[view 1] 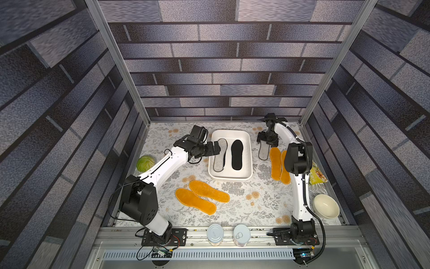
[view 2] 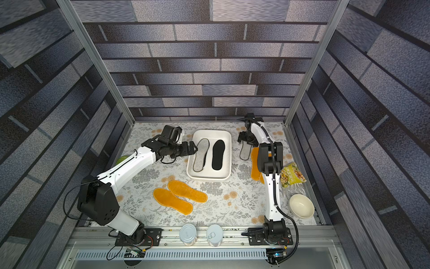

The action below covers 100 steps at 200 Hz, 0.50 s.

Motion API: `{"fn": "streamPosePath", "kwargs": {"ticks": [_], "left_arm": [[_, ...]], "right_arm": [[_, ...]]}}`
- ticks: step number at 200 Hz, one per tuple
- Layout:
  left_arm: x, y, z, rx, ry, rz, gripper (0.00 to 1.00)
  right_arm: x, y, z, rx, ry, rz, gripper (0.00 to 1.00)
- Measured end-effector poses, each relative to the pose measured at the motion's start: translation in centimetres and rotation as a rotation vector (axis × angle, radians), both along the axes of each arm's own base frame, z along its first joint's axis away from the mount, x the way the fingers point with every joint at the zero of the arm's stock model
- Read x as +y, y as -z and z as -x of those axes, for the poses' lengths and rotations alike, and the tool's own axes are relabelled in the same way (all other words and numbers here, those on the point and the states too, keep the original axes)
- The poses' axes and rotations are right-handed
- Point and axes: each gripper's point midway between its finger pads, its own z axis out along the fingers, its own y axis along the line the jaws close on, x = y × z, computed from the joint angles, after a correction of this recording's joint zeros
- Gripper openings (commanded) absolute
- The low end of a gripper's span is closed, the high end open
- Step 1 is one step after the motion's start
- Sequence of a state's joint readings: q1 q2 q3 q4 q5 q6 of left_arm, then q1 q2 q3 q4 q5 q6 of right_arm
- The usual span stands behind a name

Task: Put the insoles into the storage box
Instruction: Pick up the insole from the center of the board.

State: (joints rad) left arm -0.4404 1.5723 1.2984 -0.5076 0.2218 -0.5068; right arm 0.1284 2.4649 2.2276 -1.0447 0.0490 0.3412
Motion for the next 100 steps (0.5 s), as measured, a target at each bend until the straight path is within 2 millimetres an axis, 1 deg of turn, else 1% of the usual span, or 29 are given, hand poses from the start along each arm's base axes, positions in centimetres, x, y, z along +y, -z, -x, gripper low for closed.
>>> {"fn": "streamPosePath", "kwargs": {"ticks": [31, 100], "left_arm": [[0.01, 0.26, -0.05, 0.009, 0.001, 0.003, 1.00], [-0.14, 0.83, -0.08, 0.025, 0.005, 0.002, 1.00]], "right_arm": [[0.10, 0.50, 0.08, 0.014, -0.007, -0.003, 0.85], [-0.02, 0.57, 0.34, 0.024, -0.021, 0.006, 0.80]]}}
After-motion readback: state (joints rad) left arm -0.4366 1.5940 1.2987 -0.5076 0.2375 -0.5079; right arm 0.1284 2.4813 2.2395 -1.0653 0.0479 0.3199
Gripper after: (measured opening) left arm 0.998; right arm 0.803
